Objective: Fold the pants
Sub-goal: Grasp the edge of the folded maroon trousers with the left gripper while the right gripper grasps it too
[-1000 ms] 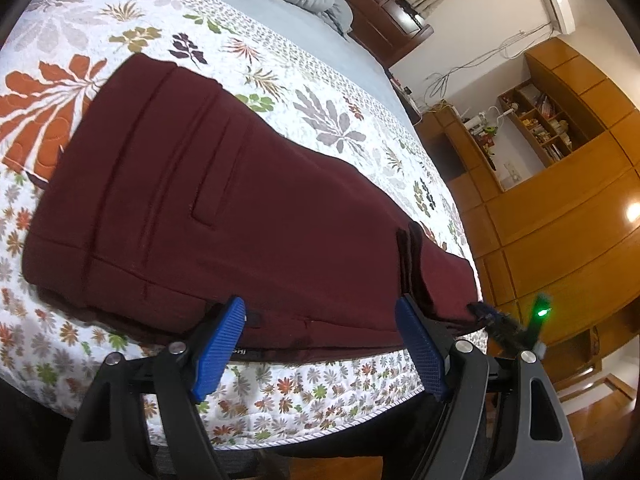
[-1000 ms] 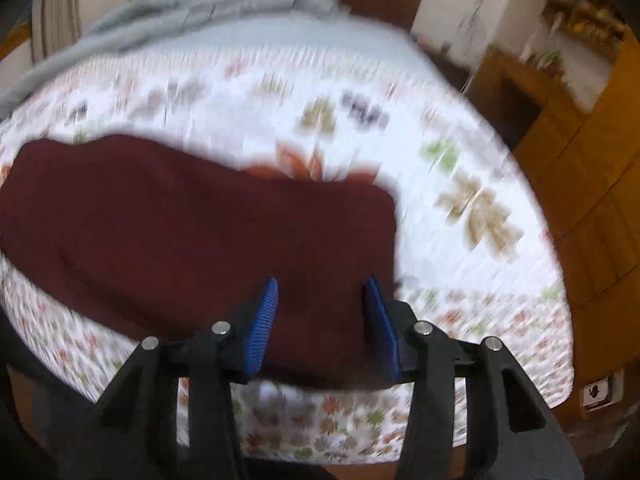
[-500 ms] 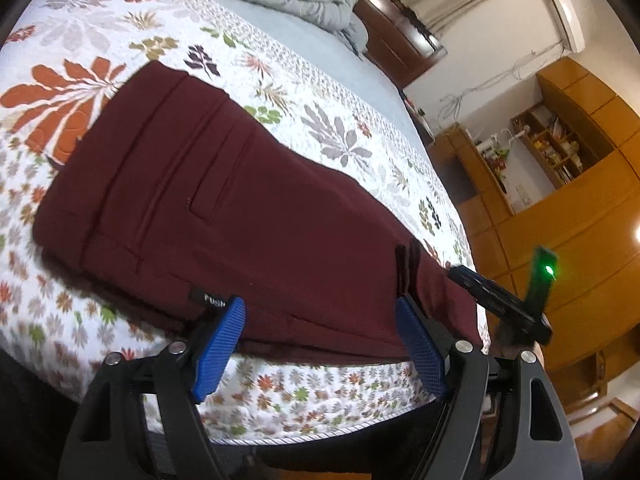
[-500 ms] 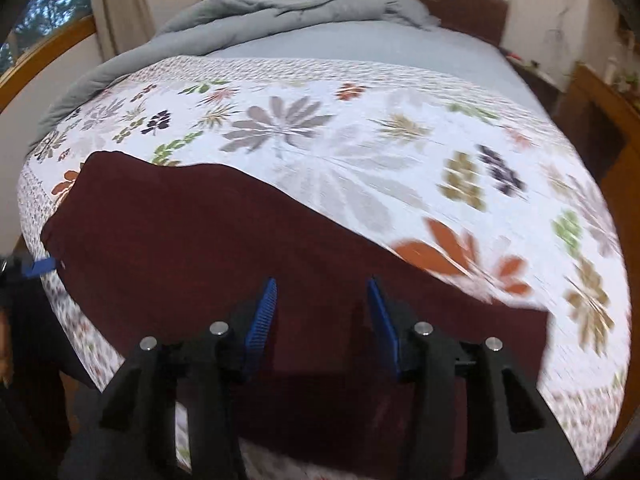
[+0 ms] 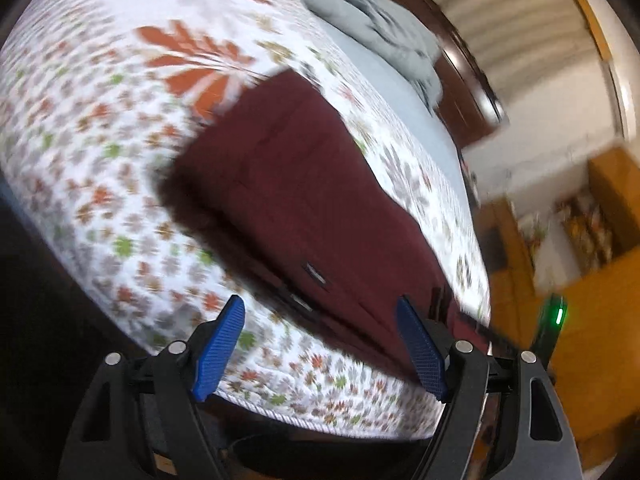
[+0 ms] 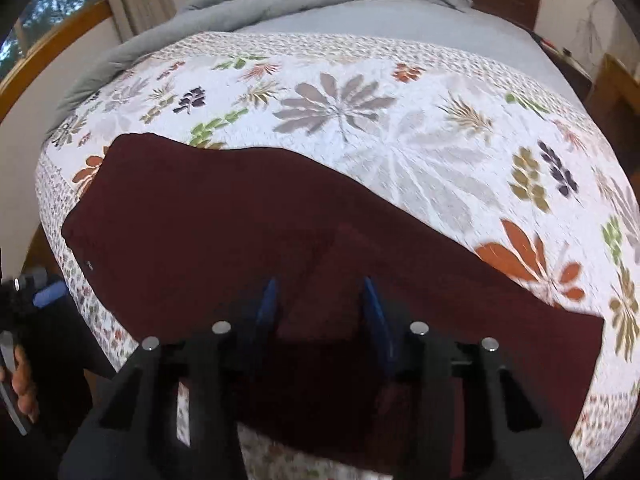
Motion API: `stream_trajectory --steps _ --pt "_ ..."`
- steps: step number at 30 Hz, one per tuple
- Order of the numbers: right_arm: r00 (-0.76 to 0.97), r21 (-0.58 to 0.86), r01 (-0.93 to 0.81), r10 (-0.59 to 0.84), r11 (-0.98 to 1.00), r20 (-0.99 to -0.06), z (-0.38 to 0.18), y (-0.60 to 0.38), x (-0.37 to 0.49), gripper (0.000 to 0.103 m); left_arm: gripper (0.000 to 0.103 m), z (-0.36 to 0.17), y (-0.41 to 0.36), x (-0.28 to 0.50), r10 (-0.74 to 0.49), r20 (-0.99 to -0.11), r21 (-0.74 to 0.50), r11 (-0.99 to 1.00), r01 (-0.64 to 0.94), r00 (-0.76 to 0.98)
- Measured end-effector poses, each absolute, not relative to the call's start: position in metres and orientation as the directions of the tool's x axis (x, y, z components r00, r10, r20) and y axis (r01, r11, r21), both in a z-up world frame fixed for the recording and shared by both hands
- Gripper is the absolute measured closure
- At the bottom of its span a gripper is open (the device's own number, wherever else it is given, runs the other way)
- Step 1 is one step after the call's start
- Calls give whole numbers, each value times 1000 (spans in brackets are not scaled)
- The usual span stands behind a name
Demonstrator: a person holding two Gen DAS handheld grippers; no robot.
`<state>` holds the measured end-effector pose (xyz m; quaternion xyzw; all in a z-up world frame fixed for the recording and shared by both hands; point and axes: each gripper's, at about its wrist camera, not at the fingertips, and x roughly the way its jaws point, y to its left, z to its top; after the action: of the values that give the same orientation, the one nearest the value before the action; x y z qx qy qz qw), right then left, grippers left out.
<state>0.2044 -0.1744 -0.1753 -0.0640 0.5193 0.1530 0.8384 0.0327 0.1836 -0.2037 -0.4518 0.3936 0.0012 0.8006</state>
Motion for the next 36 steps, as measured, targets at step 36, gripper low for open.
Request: stream_trajectory --steps 36 --pt "-408 435 -816 152 381 -900 -218 173 405 20 21 -265 246 90 -371 -648 -761 262 -594 666"
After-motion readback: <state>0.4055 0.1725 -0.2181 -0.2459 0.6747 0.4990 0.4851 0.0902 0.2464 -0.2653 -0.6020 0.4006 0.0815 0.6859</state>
